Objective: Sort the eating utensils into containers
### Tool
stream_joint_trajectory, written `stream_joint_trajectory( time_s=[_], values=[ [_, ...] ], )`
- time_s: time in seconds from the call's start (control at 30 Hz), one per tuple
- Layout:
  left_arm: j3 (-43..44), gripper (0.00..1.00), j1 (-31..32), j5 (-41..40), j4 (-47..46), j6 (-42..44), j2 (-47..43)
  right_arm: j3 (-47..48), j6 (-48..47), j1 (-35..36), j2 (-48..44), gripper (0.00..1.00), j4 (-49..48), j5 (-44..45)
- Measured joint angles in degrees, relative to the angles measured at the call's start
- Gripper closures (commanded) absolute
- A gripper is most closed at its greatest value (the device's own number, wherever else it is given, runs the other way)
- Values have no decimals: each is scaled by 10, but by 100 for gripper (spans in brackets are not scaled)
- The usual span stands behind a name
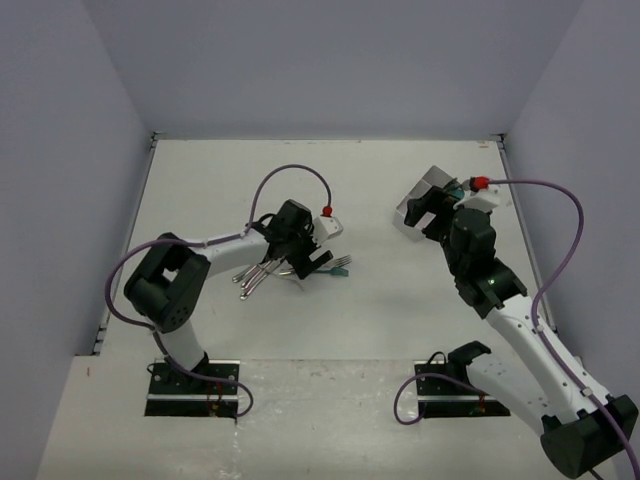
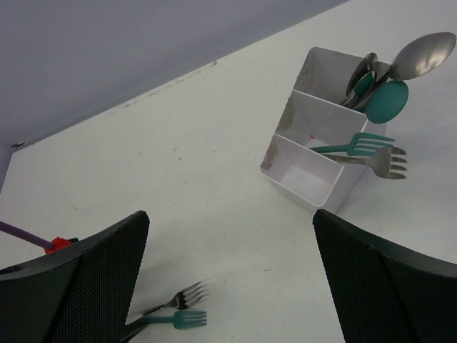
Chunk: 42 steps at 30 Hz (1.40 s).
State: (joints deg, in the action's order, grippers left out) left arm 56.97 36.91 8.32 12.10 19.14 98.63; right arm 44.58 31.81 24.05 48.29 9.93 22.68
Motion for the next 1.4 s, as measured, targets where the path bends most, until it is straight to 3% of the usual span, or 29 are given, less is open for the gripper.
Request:
stream_joint_trajectory(
  time_s=[0.2,0.43,0.5,0.63,1.0,1.07,1.4],
  values=[
    [9,0,0,-24,-3,0,16,-12,0,0,-11,1,4,-8],
    [26,7,9,-30,-6,0,43,-26,-1,0,-30,1,16,-7],
    [36,16,16,-30,-7,0,51,-26,-2,0,-32,1,19,-5],
    [48,44,28,-28,-10,-2,63,-28,-2,0,-38,1,22,1],
    [46,78,33,22,-4,4,66,-42,1,0,-58,1,30,8],
    [46,98,33,29,-3,5,66,-47,1,0,-68,1,31,10],
    [46,100,33,58,-1,10,42,-59,1,0,-82,1,33,19]
  ],
)
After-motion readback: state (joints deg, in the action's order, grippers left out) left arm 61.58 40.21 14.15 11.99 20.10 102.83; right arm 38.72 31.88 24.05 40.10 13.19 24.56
